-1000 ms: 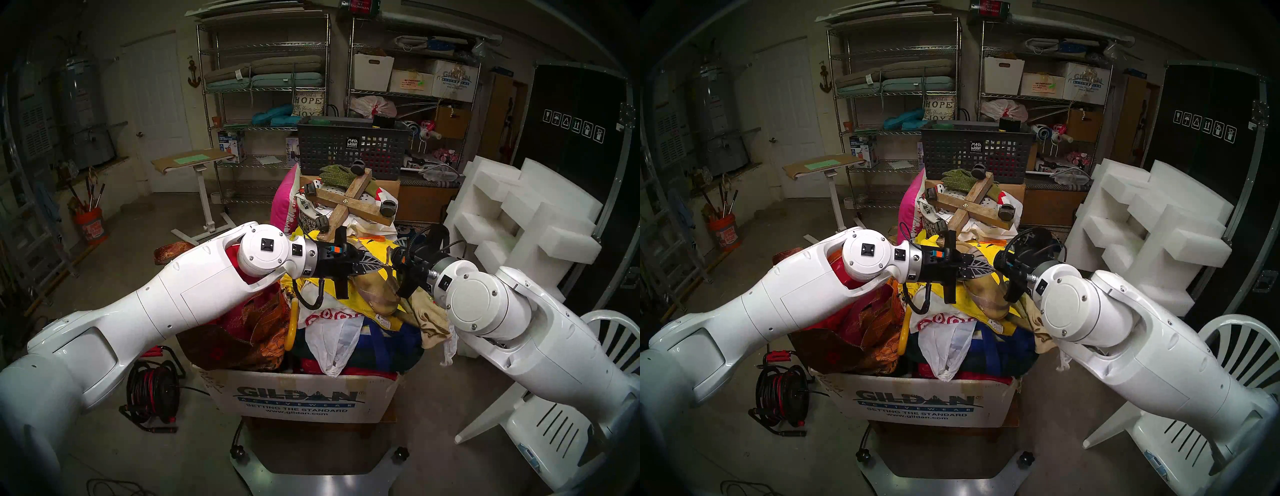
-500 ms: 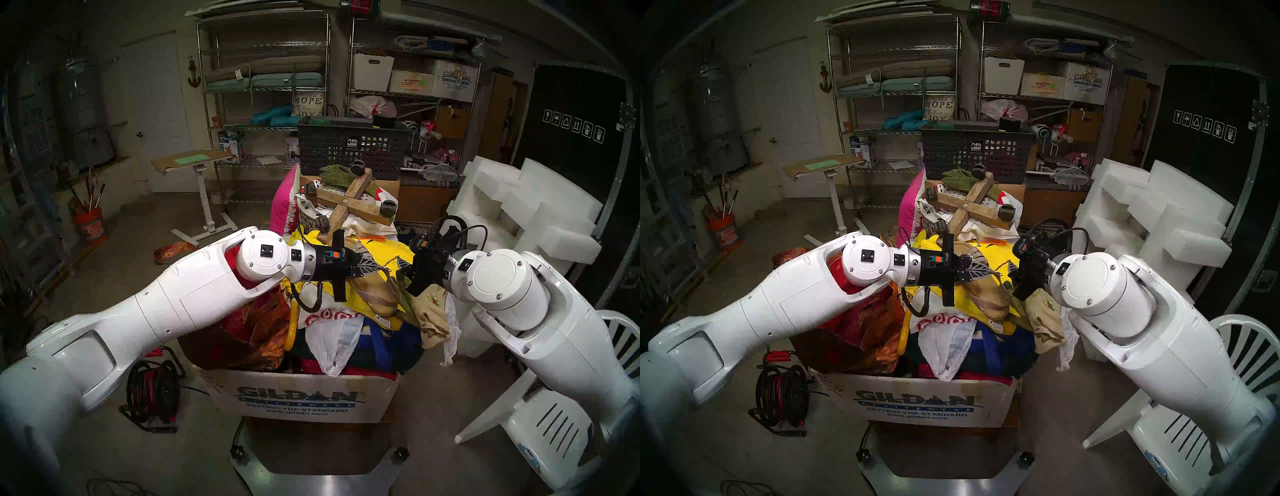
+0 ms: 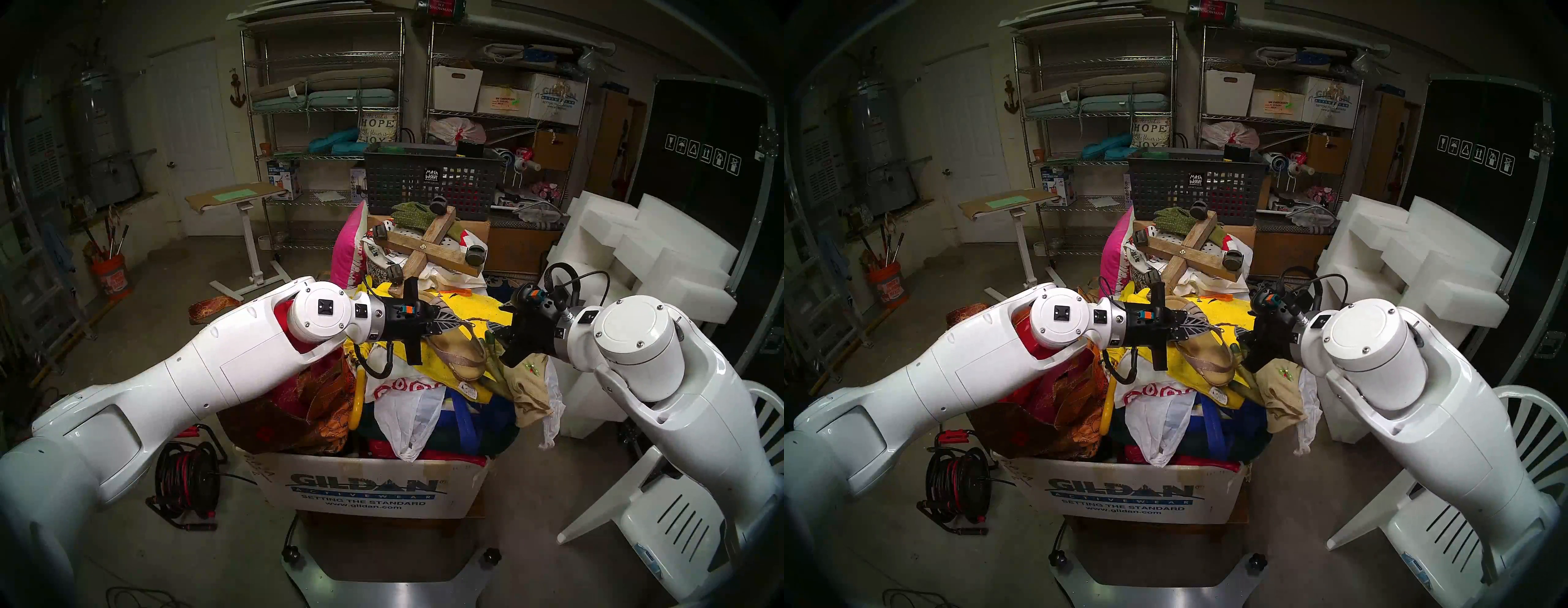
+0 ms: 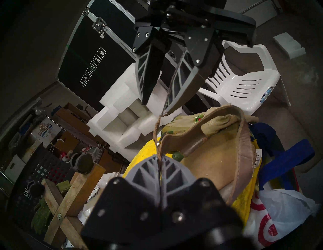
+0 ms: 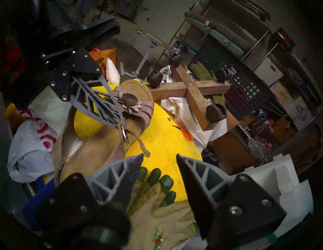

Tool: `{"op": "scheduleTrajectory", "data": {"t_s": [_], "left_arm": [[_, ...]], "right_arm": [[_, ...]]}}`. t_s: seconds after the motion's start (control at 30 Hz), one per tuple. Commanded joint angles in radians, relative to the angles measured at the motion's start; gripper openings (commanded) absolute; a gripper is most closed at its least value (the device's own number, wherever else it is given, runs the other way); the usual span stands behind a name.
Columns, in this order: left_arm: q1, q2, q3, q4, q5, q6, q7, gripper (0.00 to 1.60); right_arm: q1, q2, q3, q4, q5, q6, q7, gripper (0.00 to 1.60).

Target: Unbuckle a shoe

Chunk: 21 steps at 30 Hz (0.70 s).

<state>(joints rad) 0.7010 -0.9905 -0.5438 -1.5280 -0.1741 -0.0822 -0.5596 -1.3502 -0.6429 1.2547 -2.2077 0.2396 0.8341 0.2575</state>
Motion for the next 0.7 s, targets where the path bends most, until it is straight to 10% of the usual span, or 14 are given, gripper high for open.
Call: {"op": "scheduleTrajectory", "data": {"t_s": [0.0, 0.53, 0.67], "left_arm": [[-0.018, -0.005, -0.020, -0.002, -0.012, -0.005, 0.003, 0.00], [-0.019, -0.002, -0.013, 0.001, -0.021, -0.015, -0.011, 0.00], [-0.021, -0.005, -0.012, 0.005, -0.016, -0.016, -0.007, 0.00]], "right_arm": [[0.047, 0.013, -0.031, 0.001, -0.035, -0.025, 0.012, 0.98], [0.123, -0.032, -0.111, 0.050, -0.107, -0.029, 0.016, 0.68], [0.135, -0.045, -0.117, 0.061, -0.115, -0.040, 0.012, 0.00]]}}
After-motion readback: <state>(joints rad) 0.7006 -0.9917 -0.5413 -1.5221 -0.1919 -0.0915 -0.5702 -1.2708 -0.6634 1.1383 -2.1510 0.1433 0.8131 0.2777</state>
